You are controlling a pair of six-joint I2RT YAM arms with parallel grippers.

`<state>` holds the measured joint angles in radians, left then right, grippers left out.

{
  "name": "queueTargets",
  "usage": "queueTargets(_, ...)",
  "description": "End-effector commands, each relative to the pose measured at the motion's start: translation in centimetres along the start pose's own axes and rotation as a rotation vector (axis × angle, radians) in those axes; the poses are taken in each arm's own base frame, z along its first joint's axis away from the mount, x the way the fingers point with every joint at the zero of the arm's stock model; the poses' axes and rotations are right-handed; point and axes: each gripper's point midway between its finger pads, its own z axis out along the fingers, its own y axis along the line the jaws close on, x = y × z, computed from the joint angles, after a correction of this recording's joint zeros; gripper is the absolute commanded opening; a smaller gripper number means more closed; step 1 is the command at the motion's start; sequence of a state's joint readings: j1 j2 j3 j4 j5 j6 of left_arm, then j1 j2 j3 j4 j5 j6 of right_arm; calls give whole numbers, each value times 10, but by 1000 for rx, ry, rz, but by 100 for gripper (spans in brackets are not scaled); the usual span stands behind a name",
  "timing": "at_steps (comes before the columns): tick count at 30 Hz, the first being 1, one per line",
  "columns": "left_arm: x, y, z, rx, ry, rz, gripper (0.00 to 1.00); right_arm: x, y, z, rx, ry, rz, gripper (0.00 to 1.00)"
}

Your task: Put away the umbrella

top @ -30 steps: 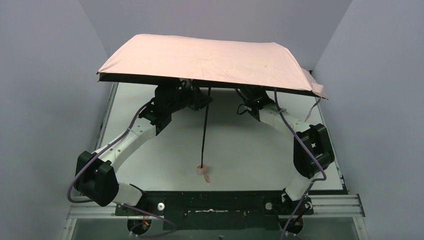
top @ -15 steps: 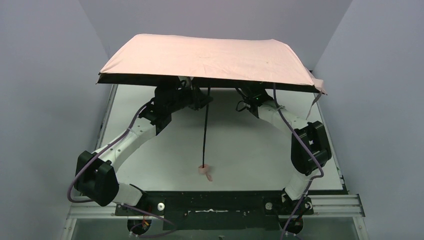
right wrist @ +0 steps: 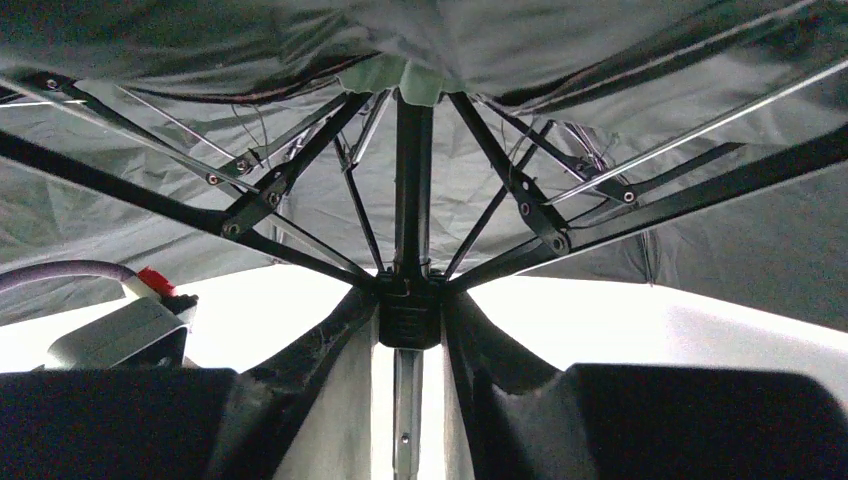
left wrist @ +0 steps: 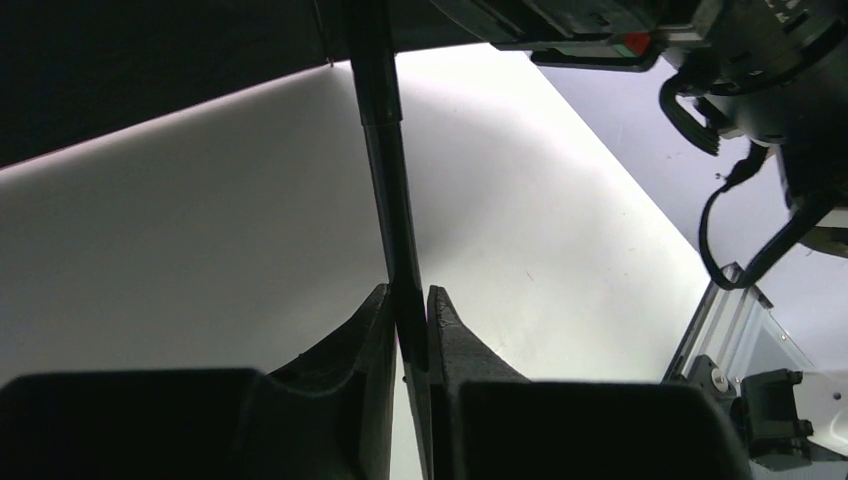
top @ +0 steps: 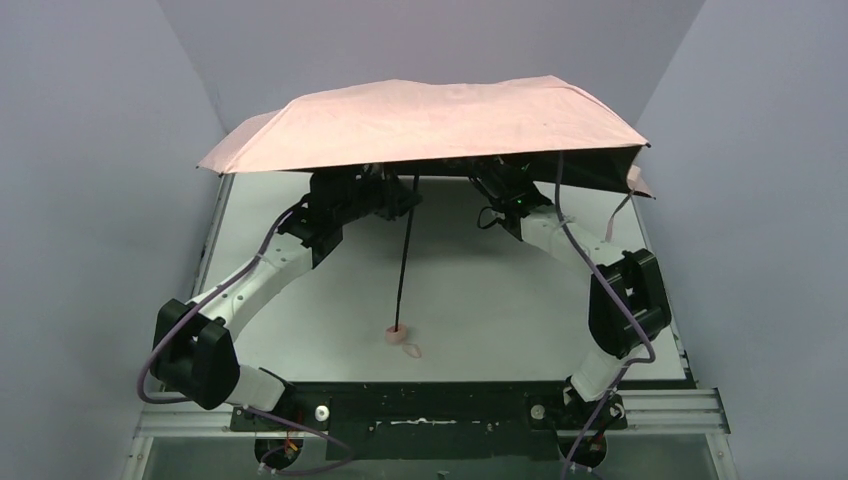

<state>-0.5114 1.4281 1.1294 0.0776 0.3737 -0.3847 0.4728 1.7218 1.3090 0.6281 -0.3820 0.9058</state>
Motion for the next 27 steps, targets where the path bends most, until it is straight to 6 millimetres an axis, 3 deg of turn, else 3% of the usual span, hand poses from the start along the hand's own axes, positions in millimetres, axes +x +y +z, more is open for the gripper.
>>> queueTargets(1, -8, -27, -10, 121, 11, 97, 0, -2, -6, -27, 134, -23, -14, 0)
queueTargets(4, -24, -25, -14, 103, -27, 125, 0, 33, -14, -46, 292, 36, -19, 0)
queueTargets(8, -52, -31, -21, 95, -90, 171, 0, 82, -9, -67, 411, 160, -16, 0)
queueTargets(14, -86, -46, -30, 104, -155, 223, 0, 120, -9, -85, 443, 189, 59, 0)
queueTargets(17, -85, -47, -31, 111, -157, 203, 0, 109, -7, -83, 439, 138, 92, 0)
queueTargets(20, -72, -47, -33, 123, -140, 172, 0, 74, 1, -73, 415, 41, 114, 0)
queueTargets(27, -22, -45, -54, 136, -53, 111, 46, 0, 21, -47, 315, -169, 211, 0)
